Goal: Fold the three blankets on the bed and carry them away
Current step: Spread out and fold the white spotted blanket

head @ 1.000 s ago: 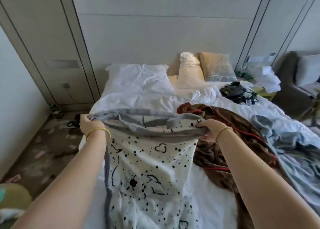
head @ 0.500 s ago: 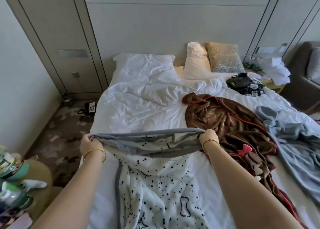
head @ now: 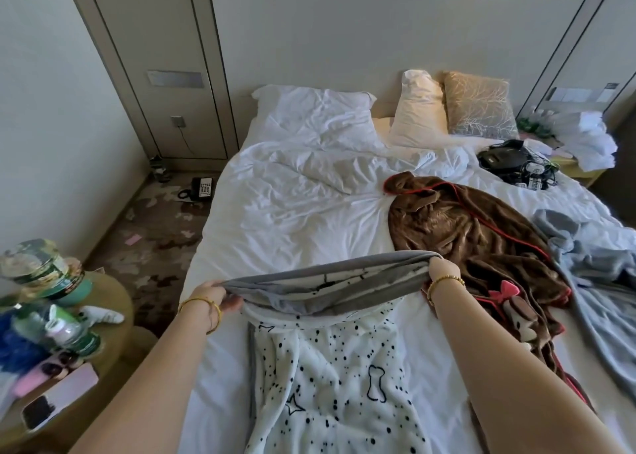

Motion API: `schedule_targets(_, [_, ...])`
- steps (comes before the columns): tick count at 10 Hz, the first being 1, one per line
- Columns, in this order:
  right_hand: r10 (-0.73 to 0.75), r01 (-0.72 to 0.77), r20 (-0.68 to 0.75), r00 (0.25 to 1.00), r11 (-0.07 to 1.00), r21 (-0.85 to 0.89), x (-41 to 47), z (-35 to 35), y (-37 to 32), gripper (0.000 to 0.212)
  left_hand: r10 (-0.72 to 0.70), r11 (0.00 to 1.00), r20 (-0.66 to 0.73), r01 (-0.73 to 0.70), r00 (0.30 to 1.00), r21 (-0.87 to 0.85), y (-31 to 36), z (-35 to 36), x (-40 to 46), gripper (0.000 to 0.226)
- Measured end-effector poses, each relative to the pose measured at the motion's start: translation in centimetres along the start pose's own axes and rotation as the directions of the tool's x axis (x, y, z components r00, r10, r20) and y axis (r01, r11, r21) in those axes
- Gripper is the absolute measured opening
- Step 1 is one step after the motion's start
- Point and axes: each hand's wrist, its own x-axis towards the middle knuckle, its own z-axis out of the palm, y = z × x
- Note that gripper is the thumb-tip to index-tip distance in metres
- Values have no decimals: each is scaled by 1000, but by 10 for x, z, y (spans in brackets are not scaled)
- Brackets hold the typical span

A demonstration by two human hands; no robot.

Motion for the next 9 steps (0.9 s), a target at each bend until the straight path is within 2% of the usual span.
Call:
schedule_targets(1, [-19, 18, -5, 1000, 995, -95, 2, -2, 6, 40, -86, 995, 30, 84, 996, 54, -9, -1, 3, 14])
schedule_targets(2, [-33, 35, 14, 999, 990, -136, 1, -6, 5, 39, -166, 973, 112, 144, 980, 182, -9, -2, 4, 21])
schedule_targets(3, [-45, 46, 13, 999, 991, -124, 2, -8, 5, 39, -118, 949, 85, 87, 989, 302, -10, -2, 10, 36])
schedule_targets(4, [-42, 44, 17, 999, 989, -139, 4, -10, 8, 39, -54, 947, 109, 17, 993, 320, -7, -1, 10, 11])
schedule_targets(5, [-44, 45, 11, 999, 992, -114, 4, -13, 10, 38, -33, 946, 163, -22, 986, 324, -4, -3, 11, 18])
schedule_targets(6, [-12, 13, 11, 1000, 997, -76, 6, -17, 11, 38, -43, 942, 149, -9, 988, 335, -2, -5, 9, 14])
schedule_targets(7, [47, -46, -9, 999, 998, 30, 7, -17, 15, 37, 5, 939, 84, -33, 996, 343, -2, -6, 8, 15])
schedule_targets(8, [56, -53, -32, 998, 993, 103, 5, -15, 17, 33, -22, 967, 102, -5, 995, 256, -3, -5, 6, 12])
schedule_targets(9, [18, -17, -13, 1000, 997, 80, 3, -15, 20, 27, 14, 982, -9, -12, 1000, 187, 0, -8, 9, 20])
